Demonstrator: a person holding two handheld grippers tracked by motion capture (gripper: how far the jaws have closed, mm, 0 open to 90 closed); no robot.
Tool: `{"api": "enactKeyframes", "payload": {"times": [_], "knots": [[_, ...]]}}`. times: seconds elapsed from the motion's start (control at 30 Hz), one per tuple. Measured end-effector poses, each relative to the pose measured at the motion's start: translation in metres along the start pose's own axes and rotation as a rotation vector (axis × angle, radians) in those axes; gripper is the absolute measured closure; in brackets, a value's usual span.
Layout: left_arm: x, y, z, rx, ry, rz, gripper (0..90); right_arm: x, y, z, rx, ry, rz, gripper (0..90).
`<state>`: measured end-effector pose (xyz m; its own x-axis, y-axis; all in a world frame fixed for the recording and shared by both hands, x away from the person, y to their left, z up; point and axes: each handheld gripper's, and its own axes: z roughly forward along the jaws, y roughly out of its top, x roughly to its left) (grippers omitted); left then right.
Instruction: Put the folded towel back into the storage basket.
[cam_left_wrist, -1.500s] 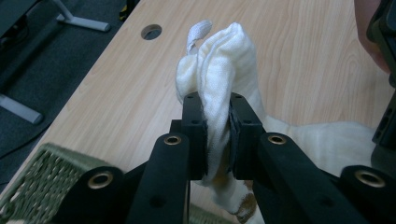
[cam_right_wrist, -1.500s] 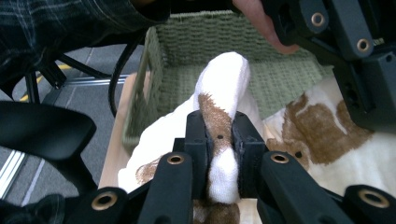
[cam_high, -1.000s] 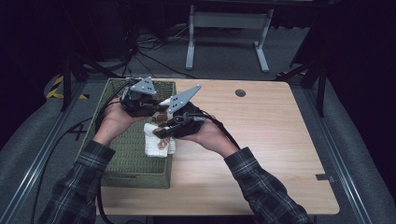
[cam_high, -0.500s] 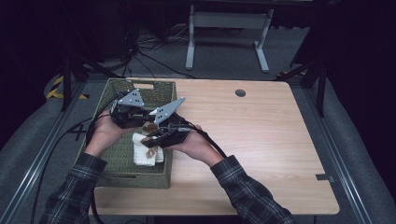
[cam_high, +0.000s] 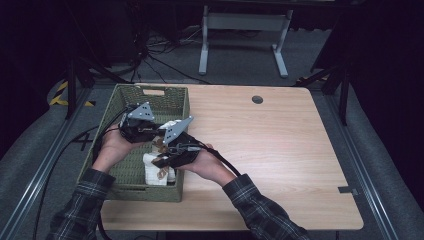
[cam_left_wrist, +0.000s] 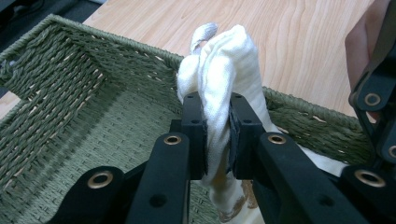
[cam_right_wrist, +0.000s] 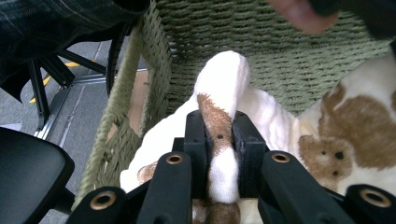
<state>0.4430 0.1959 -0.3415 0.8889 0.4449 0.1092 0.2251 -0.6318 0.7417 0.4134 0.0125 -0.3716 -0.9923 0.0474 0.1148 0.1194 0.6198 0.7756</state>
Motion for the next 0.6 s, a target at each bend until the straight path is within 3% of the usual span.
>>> {"api": "enactKeyframes", "payload": {"times": [0.13,0.4,0.6], "knots": [[0.000,0.000,0.001,0.001,-0.005,-0.007,79.7,0.000,-0.005,0.003,0.011,-0.001,0.011,77.0],[0.001,0.000,0.003,0.004,-0.006,-0.009,79.7,-0.001,-0.008,0.004,0.036,-0.036,0.011,55.9],[0.004,0.001,0.001,-0.003,0.006,-0.034,79.7,-0.004,-0.006,-0.008,0.025,-0.079,0.012,46.0]]}}
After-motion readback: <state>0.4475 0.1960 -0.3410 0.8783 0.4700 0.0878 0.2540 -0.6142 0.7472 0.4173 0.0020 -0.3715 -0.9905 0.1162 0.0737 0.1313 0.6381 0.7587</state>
